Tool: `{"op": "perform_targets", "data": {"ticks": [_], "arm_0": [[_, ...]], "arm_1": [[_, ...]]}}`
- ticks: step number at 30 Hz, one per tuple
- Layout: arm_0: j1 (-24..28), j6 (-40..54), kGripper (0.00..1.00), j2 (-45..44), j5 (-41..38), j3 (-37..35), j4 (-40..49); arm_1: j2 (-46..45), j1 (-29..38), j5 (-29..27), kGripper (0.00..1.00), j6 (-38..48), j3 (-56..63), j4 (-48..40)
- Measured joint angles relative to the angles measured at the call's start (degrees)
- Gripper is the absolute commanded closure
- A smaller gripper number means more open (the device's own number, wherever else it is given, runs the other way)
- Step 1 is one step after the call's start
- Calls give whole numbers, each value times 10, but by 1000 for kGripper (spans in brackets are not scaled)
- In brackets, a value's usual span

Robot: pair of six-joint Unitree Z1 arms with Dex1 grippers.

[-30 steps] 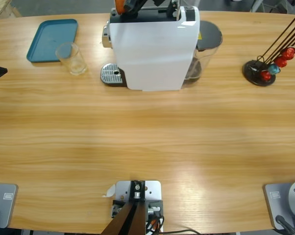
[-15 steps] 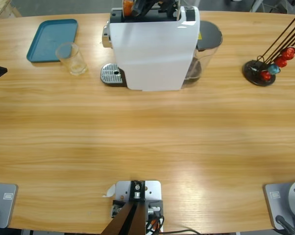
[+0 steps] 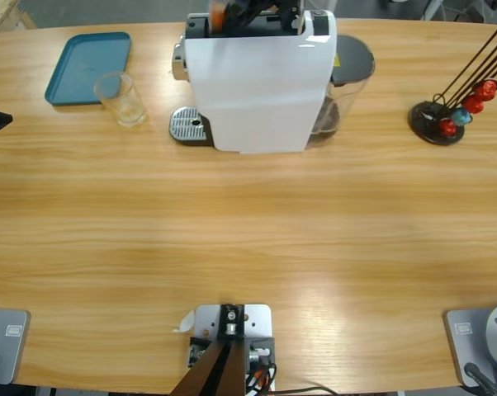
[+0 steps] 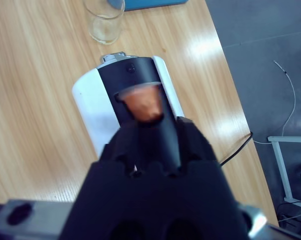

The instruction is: Pour coffee

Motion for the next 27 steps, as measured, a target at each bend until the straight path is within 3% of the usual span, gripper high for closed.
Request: {"op": "perform_targets", "data": {"ticks": [9, 12, 17, 20, 21, 23, 24, 27], "arm_0": [[0, 0, 414, 0, 0, 0, 0], [0, 0, 414, 0, 0, 0, 0], [0, 0, 414, 0, -4, 0, 0], [0, 0, 414, 0, -5, 0, 0], [0, 0, 414, 0, -6, 0, 0], [0, 0, 414, 0, -9, 0, 0], [0, 0, 414, 0, -10, 0, 0], [0, 0, 414, 0, -10, 0, 0]], "arm_1": [[-2, -1, 0, 140, 3, 0, 0], [-2, 3, -2, 98, 3, -2, 4], [-3, 57, -20, 5, 4, -41, 50], [-13, 92, -24, 14, 13, -54, 74], [-17, 101, -25, 186, 17, -57, 80], [-27, 119, -30, 832, 27, -58, 92], [-36, 125, -33, 1000, 36, -58, 98], [-67, 130, -48, 1000, 61, -51, 115]]}}
